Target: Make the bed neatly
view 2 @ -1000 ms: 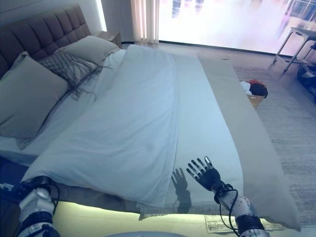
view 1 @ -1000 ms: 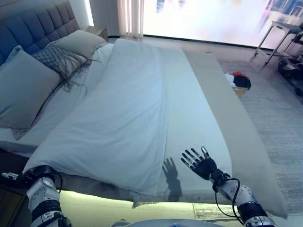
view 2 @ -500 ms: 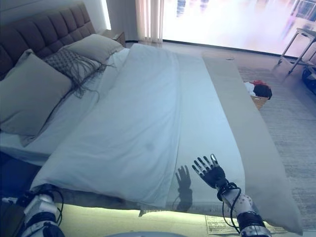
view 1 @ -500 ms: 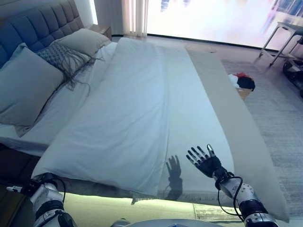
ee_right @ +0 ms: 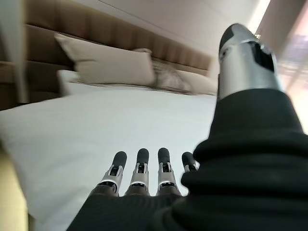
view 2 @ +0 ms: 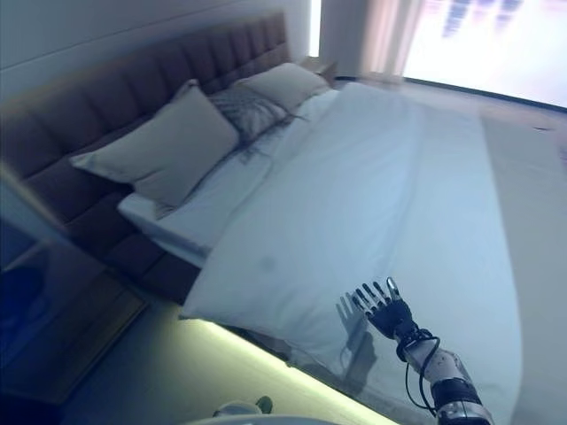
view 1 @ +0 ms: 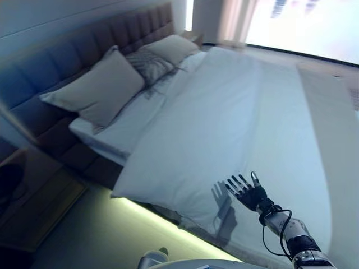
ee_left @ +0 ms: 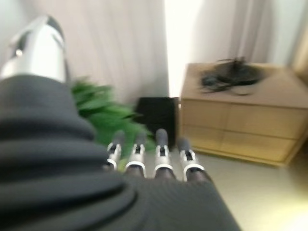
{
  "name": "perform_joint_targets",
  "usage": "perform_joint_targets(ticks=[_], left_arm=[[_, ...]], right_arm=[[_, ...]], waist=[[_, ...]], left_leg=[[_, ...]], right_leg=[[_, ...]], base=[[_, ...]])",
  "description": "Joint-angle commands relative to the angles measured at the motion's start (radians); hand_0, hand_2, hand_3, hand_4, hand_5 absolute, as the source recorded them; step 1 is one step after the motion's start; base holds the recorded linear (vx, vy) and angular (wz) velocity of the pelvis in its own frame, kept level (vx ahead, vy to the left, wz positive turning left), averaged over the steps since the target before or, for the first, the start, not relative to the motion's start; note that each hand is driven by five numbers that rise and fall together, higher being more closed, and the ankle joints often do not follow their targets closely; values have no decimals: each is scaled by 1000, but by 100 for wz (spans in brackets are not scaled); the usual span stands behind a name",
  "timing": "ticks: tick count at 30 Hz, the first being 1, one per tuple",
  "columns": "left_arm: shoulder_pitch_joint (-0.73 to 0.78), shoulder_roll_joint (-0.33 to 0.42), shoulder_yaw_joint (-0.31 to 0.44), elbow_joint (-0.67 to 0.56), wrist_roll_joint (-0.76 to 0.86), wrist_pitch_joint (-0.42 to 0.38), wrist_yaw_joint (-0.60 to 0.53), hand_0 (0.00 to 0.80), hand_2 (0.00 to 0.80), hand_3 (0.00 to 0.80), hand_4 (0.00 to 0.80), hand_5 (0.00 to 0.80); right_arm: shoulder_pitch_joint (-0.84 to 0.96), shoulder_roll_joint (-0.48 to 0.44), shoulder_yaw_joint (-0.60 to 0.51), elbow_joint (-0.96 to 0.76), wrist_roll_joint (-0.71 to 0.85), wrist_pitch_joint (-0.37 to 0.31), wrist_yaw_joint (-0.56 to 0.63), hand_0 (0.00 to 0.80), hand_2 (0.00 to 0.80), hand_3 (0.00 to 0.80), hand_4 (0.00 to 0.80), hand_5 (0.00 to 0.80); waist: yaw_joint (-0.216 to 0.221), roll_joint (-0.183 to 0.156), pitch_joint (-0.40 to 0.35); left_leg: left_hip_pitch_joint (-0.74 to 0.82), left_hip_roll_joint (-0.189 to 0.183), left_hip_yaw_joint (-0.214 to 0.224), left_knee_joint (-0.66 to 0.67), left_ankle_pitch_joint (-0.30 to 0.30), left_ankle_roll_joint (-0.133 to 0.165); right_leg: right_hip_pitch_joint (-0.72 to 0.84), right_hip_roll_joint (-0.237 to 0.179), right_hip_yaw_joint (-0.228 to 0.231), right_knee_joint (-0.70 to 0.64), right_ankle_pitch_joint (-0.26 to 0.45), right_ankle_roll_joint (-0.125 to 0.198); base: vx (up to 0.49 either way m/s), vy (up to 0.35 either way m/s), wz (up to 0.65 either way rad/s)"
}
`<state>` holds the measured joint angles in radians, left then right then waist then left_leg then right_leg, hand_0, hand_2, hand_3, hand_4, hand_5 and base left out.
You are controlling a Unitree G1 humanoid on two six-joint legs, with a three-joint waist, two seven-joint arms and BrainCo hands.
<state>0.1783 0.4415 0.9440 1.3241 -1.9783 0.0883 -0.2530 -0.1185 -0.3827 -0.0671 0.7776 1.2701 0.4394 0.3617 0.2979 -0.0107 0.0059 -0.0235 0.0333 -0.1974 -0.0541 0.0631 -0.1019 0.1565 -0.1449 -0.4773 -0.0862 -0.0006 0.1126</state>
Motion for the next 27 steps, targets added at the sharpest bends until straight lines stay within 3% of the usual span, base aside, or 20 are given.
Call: perform_joint_targets(ticks=[1, 4, 7, 10, 13, 16, 19, 23, 27], left_arm=[[-24, 72, -80, 69, 6, 199, -48, 0, 0, 0, 0, 0], [-3, 52, -136, 61, 6, 198, 11, 0, 0, 0, 0, 0], [12, 50, -195, 58, 6, 184, 77, 0, 0, 0, 0, 0], [-10, 21, -234, 75, 265, 125, 86, 0, 0, 0, 0, 0], [-44, -6, -296, 91, 598, 16, 97, 0, 0, 0, 0, 0], [-92, -53, -423, 73, 842, -65, 129, 0, 0, 0, 0, 0], [-133, -102, -619, 43, 1112, -122, 158, 0, 0, 0, 0, 0], [-173, -125, -856, 15, 1353, -149, 181, 0, 0, 0, 0, 0], [-191, -125, -979, -12, 1471, -139, 177, 0, 0, 0, 0, 0]], right_arm=[[-94, 11, -6, 15, 6, -3, 45, 0, 0, 0, 0, 0], [-102, 3, 20, 16, -152, -31, 83, 0, 0, 0, 0, 0], [-121, -8, 68, 6, -201, -57, 115, 0, 0, 0, 0, 0], [-132, -10, 119, -70, -218, -89, 93, 0, 0, 0, 0, 0], [-135, -5, 153, -140, -242, -109, 72, 0, 0, 0, 0, 0], [-129, 8, 180, -190, -261, -113, 62, 0, 0, 0, 0, 0], [-128, 21, 202, -214, -275, -119, 39, 0, 0, 0, 0, 0], [-156, 29, 215, -184, -254, -120, -13, 0, 0, 0, 0, 0], [-135, 31, 210, -107, -304, -138, -15, 0, 0, 0, 0, 0]], waist=[[27, -56, -8], [33, -64, -2], [28, -71, 3], [7, -79, 1], [-28, -83, -3], [-61, -79, -4], [-91, -74, -7], [-134, -61, -8], [-176, -39, 0]], left_leg=[[21, -39, 43, -33, -28, 41], [18, -36, 44, -33, -27, 41], [20, -33, 47, -33, -26, 40], [26, -29, 63, -33, -27, 40], [28, -23, 89, -33, -23, 42], [35, -16, 115, -33, -25, 44], [41, -8, 153, -33, -29, 46], [54, 7, 216, -33, -41, 47], [75, 19, 274, -33, -54, 48]], right_leg=[[-27, -56, 45, -1, 44, 49], [-31, -55, 39, -1, 47, 47], [-32, -52, 38, -1, 48, 45], [-33, -49, 48, -1, 47, 45], [-43, -48, 64, -1, 54, 44], [-51, -48, 83, -1, 61, 44], [-64, -48, 107, -1, 73, 44], [-87, -44, 151, -1, 88, 41], [-101, -38, 194, -1, 95, 41]], base=[[-39, -20, 33], [-29, -37, 4], [-5, -41, -2], [5, -38, -7], [-16, -28, -16], [-4, -47, -21], [5, -60, -27], [0, -61, -44], [12, -38, -50]])
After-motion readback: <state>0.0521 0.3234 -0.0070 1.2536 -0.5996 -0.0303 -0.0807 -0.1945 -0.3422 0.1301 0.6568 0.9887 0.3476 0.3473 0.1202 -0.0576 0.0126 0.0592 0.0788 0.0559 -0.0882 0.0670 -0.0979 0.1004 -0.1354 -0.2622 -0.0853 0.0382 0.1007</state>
